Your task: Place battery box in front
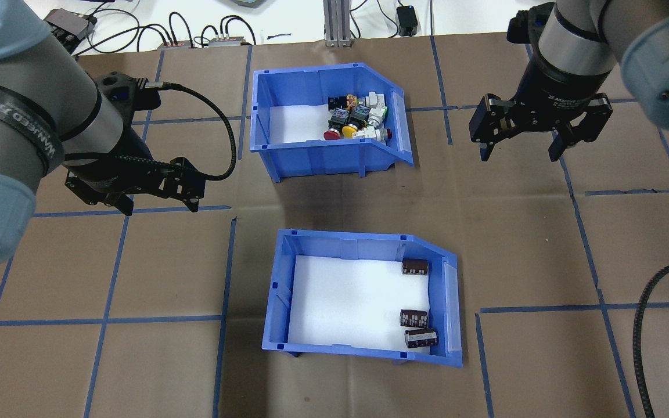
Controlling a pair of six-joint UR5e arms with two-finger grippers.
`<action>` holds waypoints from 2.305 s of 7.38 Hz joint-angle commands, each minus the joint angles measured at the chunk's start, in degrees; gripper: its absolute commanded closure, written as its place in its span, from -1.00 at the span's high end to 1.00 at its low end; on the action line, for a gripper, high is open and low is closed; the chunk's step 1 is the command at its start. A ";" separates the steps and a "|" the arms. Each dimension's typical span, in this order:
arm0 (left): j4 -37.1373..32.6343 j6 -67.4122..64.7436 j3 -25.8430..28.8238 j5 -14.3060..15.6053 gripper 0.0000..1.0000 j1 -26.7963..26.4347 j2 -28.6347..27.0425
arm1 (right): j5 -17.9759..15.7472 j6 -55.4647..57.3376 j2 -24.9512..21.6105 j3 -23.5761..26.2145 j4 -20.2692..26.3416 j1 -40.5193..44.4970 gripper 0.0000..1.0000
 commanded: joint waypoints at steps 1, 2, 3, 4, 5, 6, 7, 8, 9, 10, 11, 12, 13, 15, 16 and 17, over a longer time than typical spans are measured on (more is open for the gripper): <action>0.00 -0.14 -0.20 -0.03 0.99 0.00 -0.39 | 0.00 -0.02 0.09 0.09 0.05 0.00 1.00; 0.09 -0.49 -0.55 -0.03 0.99 0.00 0.13 | 0.09 -0.02 -0.08 0.09 0.05 0.00 1.00; 0.70 -0.67 -1.16 -0.11 0.99 0.00 0.48 | 0.09 -0.28 0.18 0.00 0.05 0.00 1.00; 0.88 -2.76 -1.69 -0.11 0.99 0.00 0.48 | 0.09 -2.20 0.61 -0.52 0.05 0.00 1.00; 0.88 -5.65 -2.39 -0.20 0.99 -0.09 -0.04 | 0.09 -3.96 0.97 -0.61 0.05 0.00 1.00; 0.97 -11.95 -4.14 -0.72 0.99 -0.26 0.65 | 0.17 -5.89 1.93 -1.22 -0.13 0.09 1.00; 1.05 -19.49 -5.64 -0.73 0.99 -0.96 1.18 | 0.18 -9.57 4.29 -3.41 -0.04 0.35 1.00; 1.05 -26.09 -6.52 -1.77 0.99 -1.40 1.88 | 0.26 -13.00 6.49 -6.82 -0.04 1.48 1.00; 0.97 -32.95 -8.01 -6.05 0.99 -2.71 2.58 | 0.52 -18.34 9.73 -11.03 0.05 3.58 1.00; 1.05 -39.72 -10.20 -6.79 0.99 -4.64 3.46 | 0.44 -22.13 13.07 -14.29 0.13 6.47 1.00; 1.05 -50.05 -11.44 -6.79 0.99 -7.62 4.25 | -0.34 -26.44 16.06 -16.67 0.14 9.29 1.00; 1.05 -59.73 -11.97 -6.79 0.99 -10.95 4.26 | -0.44 -32.22 18.44 -18.70 -0.04 11.40 1.00; 1.31 -72.00 -12.85 -6.79 0.99 -13.68 4.26 | -0.27 -37.85 20.64 -20.20 -0.39 13.17 1.00; 3.85 -92.31 -14.52 -6.88 0.99 -20.09 4.44 | -0.35 -49.26 24.59 -21.00 -6.07 17.99 1.00; 5.35 -101.83 -14.61 -6.97 0.99 -23.00 4.09 | -0.35 -55.16 26.35 -21.01 -7.93 20.37 1.00; 6.93 -105.40 -15.31 -6.88 0.99 -24.85 3.91 | -0.44 -59.74 27.50 -21.18 -11.34 21.52 1.00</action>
